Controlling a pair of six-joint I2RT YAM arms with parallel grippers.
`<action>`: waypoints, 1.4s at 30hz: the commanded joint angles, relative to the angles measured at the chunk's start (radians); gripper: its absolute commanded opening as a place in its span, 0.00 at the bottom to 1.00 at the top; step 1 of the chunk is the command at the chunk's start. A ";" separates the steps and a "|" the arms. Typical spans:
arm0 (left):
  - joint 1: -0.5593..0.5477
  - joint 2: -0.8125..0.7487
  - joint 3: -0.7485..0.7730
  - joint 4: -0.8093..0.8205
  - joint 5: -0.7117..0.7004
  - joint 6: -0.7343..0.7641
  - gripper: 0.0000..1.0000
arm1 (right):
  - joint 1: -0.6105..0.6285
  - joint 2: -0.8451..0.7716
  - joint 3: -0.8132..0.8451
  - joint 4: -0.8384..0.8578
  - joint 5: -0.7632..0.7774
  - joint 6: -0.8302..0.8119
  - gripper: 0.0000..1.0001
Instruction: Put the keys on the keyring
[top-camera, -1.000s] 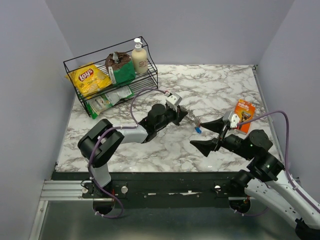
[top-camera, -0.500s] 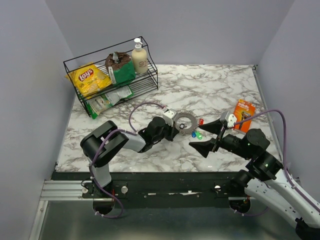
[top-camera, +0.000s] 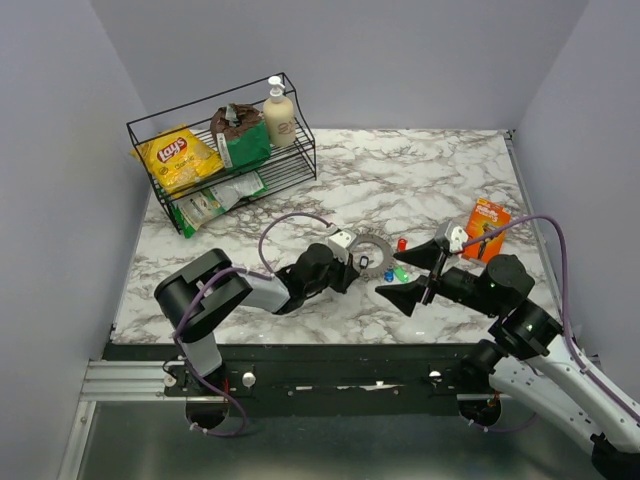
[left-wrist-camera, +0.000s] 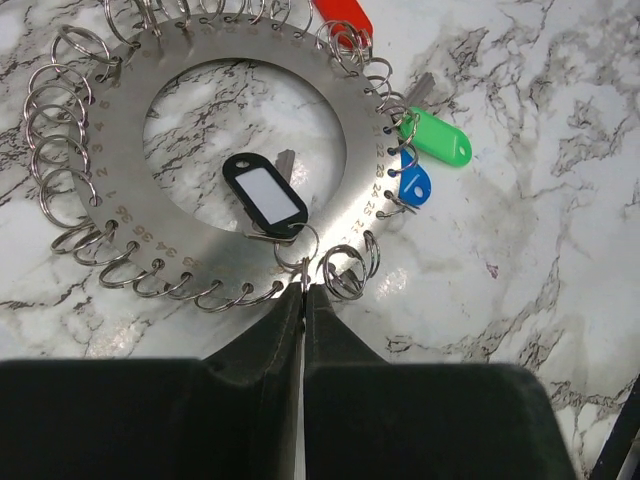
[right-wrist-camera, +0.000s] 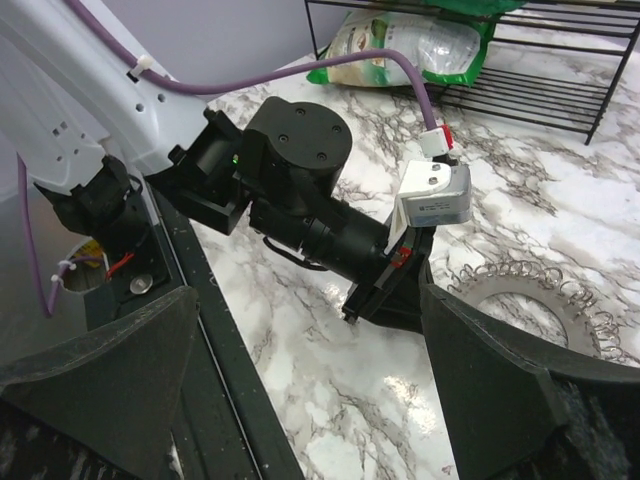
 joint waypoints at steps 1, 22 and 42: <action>-0.021 -0.056 -0.030 -0.013 -0.050 0.018 0.19 | 0.002 0.011 0.014 -0.008 -0.032 0.017 1.00; -0.014 -0.437 -0.148 -0.007 -0.068 0.095 0.99 | 0.002 0.052 0.029 0.023 -0.075 0.024 1.00; 0.511 -0.311 -0.156 0.315 0.598 -0.620 0.99 | 0.002 0.095 0.020 0.032 -0.026 0.052 1.00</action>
